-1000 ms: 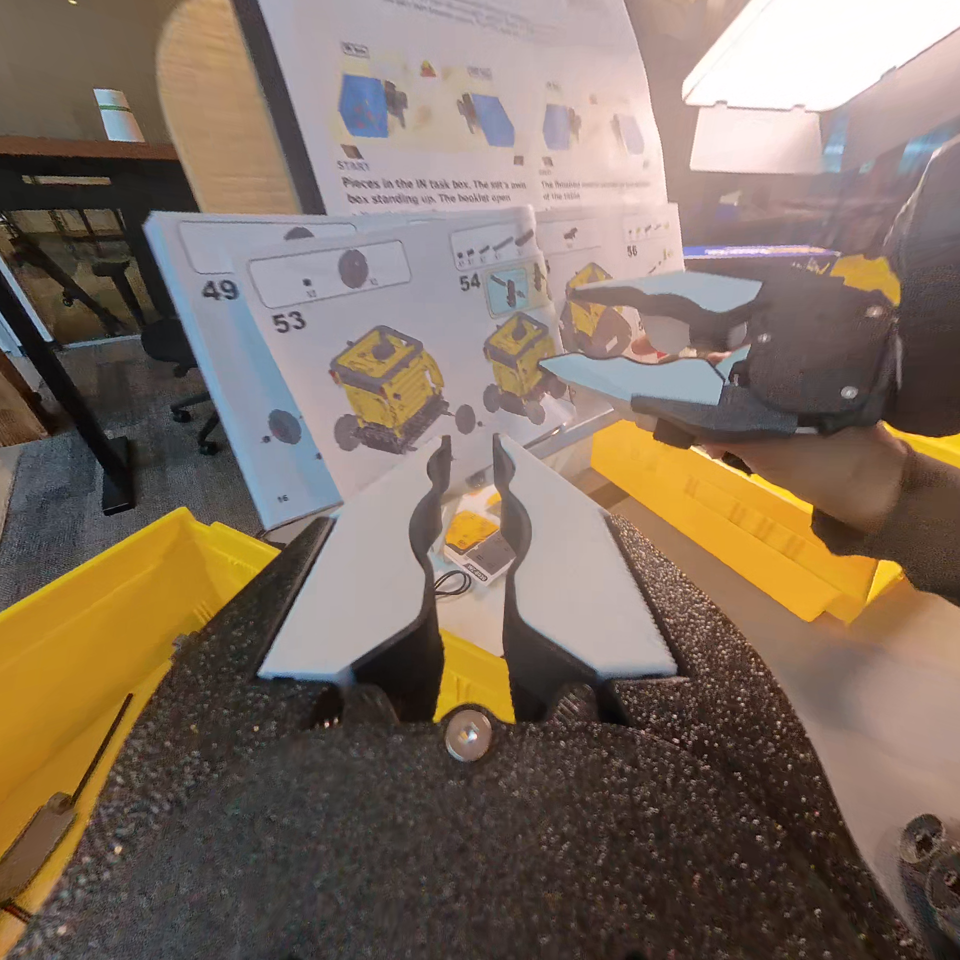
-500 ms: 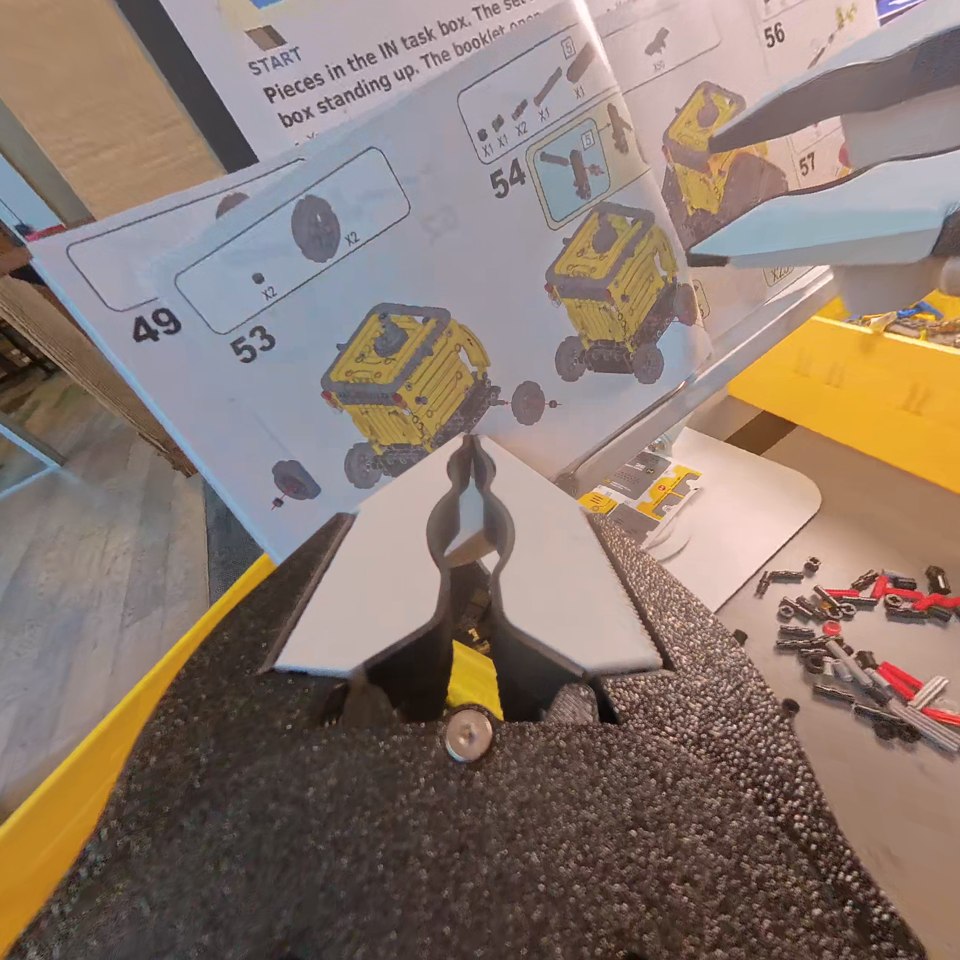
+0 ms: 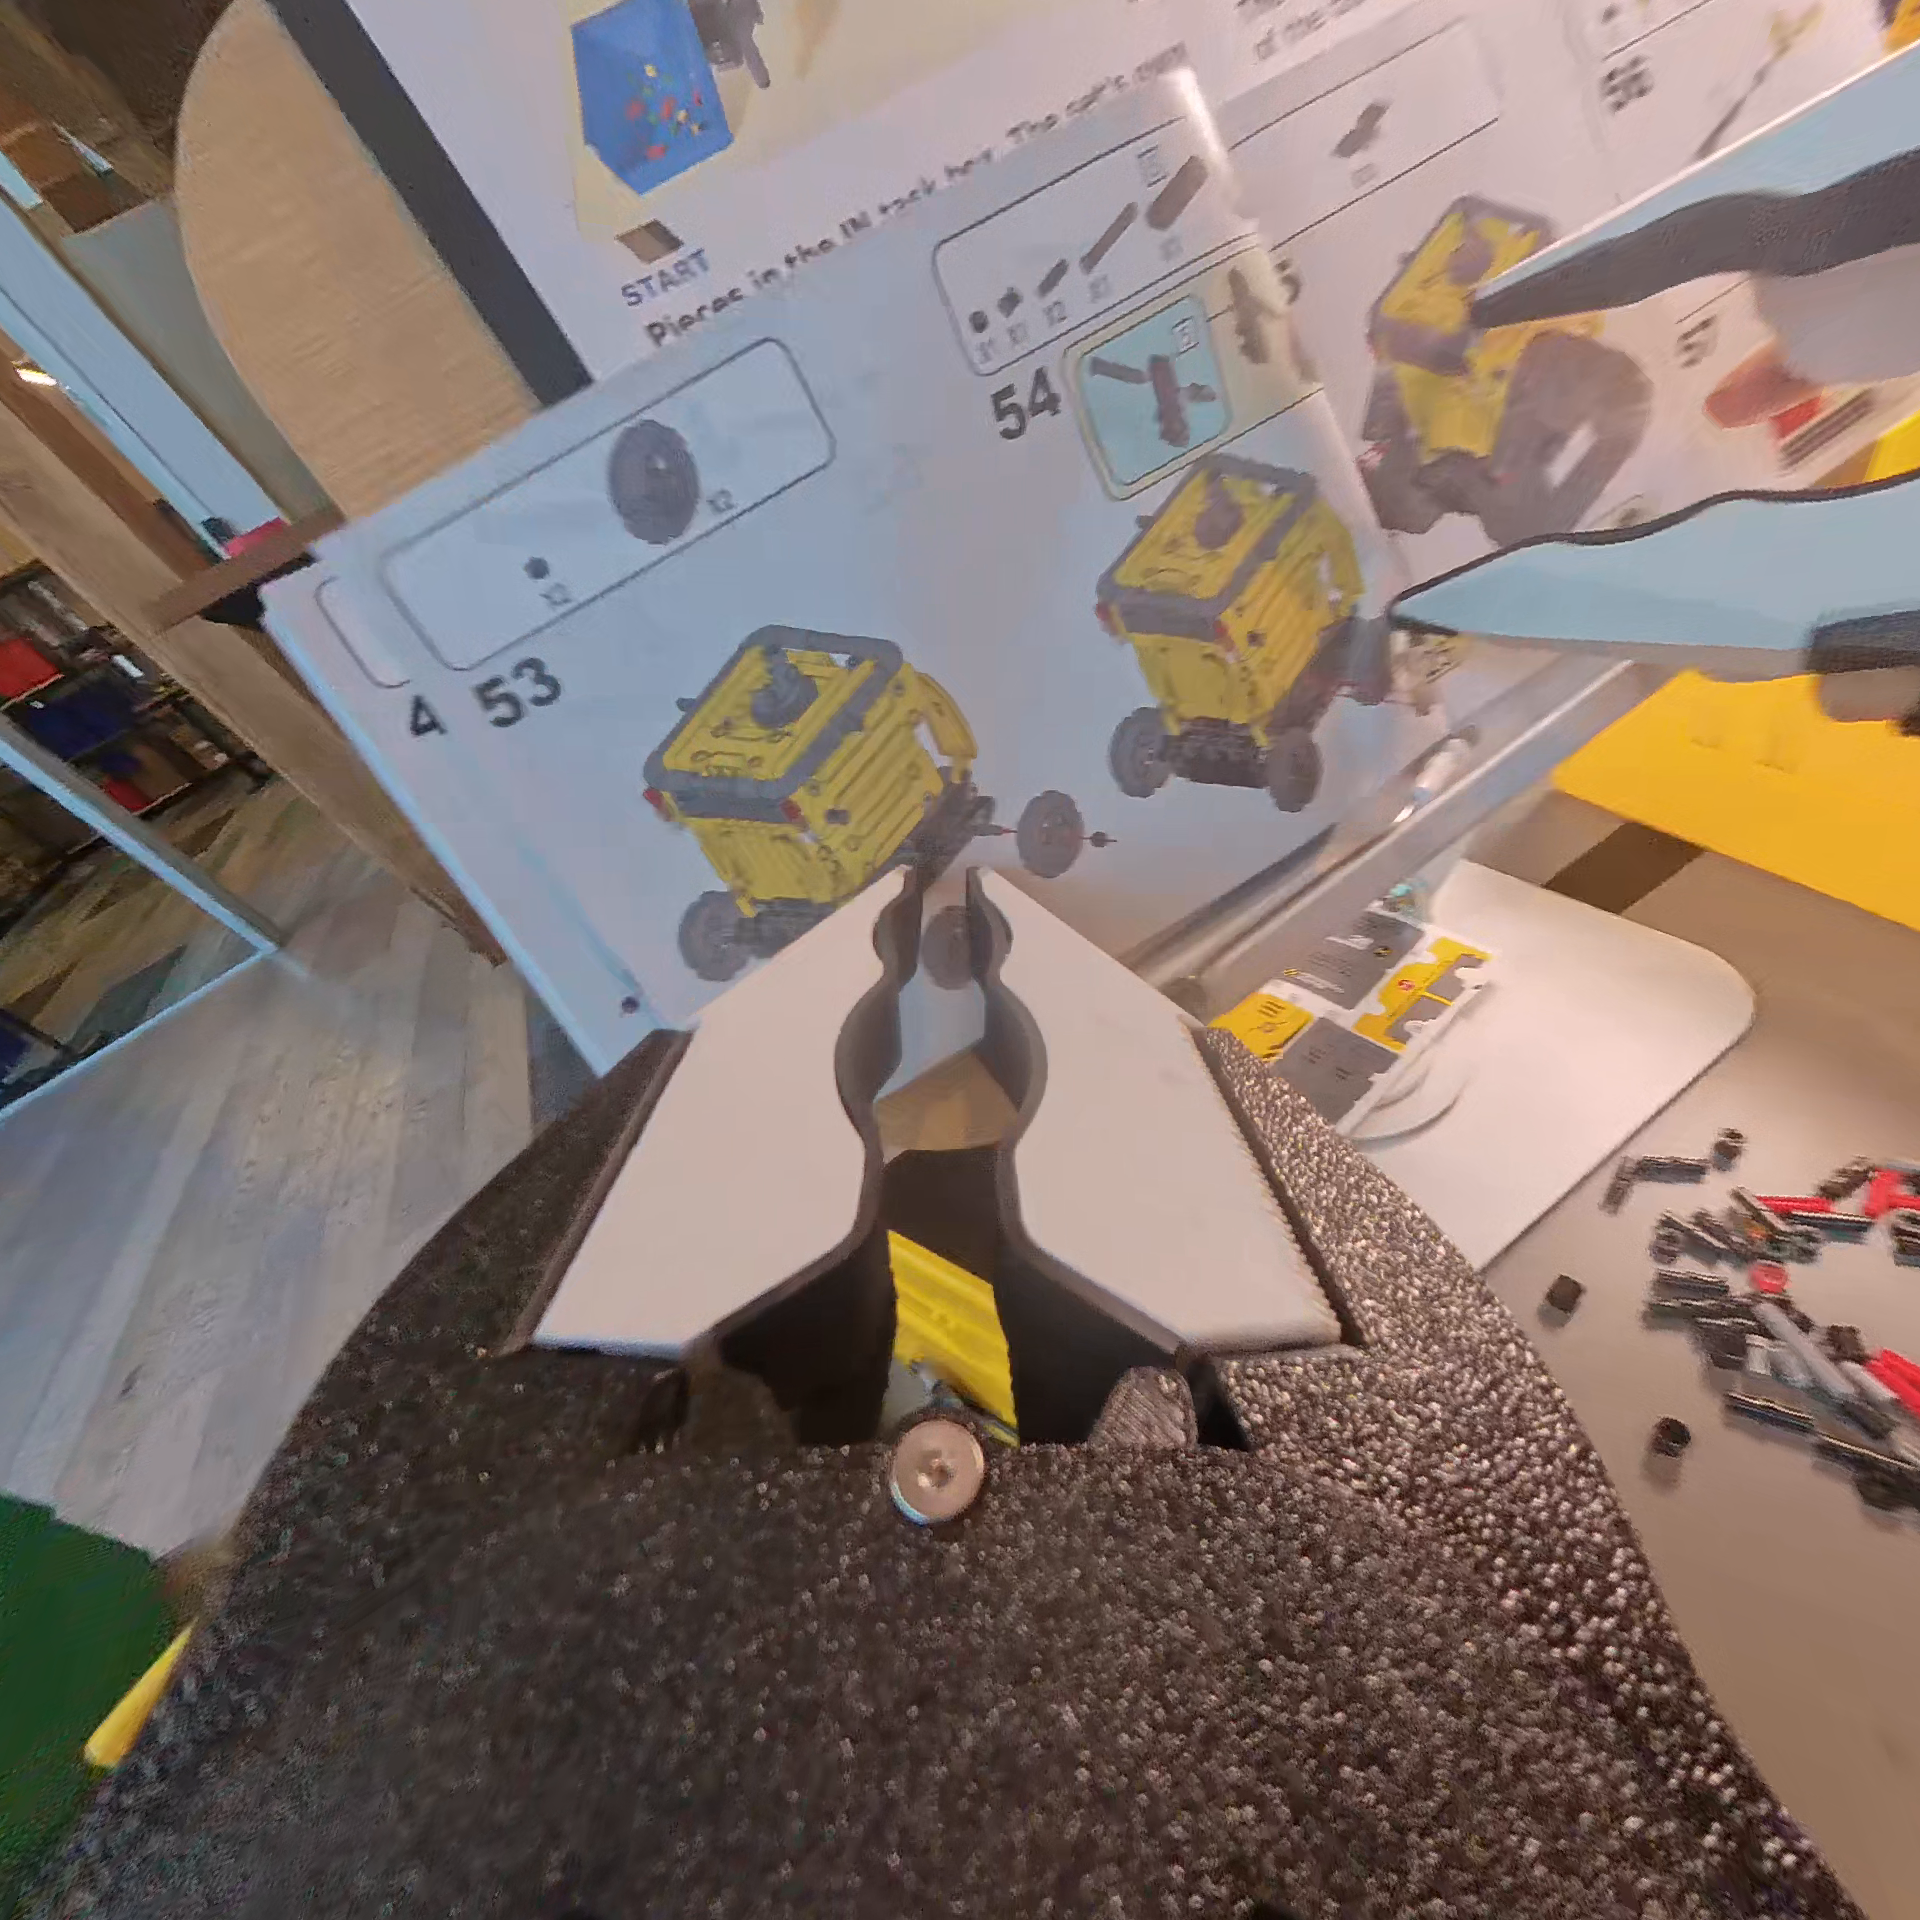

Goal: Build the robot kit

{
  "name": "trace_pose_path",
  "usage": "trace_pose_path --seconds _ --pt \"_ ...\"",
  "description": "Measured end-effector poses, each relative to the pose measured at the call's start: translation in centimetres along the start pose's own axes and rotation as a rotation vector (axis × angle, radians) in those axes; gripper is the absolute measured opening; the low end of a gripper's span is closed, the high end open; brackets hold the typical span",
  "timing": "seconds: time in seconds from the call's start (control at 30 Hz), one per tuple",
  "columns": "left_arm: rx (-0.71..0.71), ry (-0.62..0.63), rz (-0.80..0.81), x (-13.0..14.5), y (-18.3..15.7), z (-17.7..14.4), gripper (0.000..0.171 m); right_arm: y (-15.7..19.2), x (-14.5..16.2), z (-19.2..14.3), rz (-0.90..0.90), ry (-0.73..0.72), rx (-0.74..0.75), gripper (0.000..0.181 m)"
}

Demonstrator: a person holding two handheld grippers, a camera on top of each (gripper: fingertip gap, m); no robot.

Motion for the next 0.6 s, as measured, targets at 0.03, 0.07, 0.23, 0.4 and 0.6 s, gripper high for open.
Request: trace_pose_path --seconds 0.03,0.07,0.23,0.4,0.6 --pt "0.033 -0.015 -0.007 -0.3 -0.7 -0.5 0.009 0.0 0.0 0.2 0.005 0.009 -0.005 0.057" --pt "0.066 -0.028 -0.001 -0.6 -1.6 -0.9 0.010 0.0 -0.1 0.4 0.007 0.018 -0.010 0.056" --pt "0.260 -0.005 0.146 -1.3 -6.1 -1.8 0.013 0.0 0.0 0.4 -0.021 0.038 -0.018 0.055" --pt "0.341 0.149 0.049 -1.9 -6.1 0.1 0.015 -0.2 0.0 0.1 -0.033 0.085 -0.039 0.055" --pt "0.377 0.283 -0.390 0.2 -2.9 0.8 0.004 -0.8 -1.8 -1.1 0.039 -0.011 -0.093 0.054"
Point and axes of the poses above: each gripper's, where its closed fingertips meet, z out along the fingers, x out of its underside, y = z × x across the jaws, the point moved 4 cm from there along -z, back along the fingers, and after that the axes turned 12 degrees about -x, right-handed, at the moved point
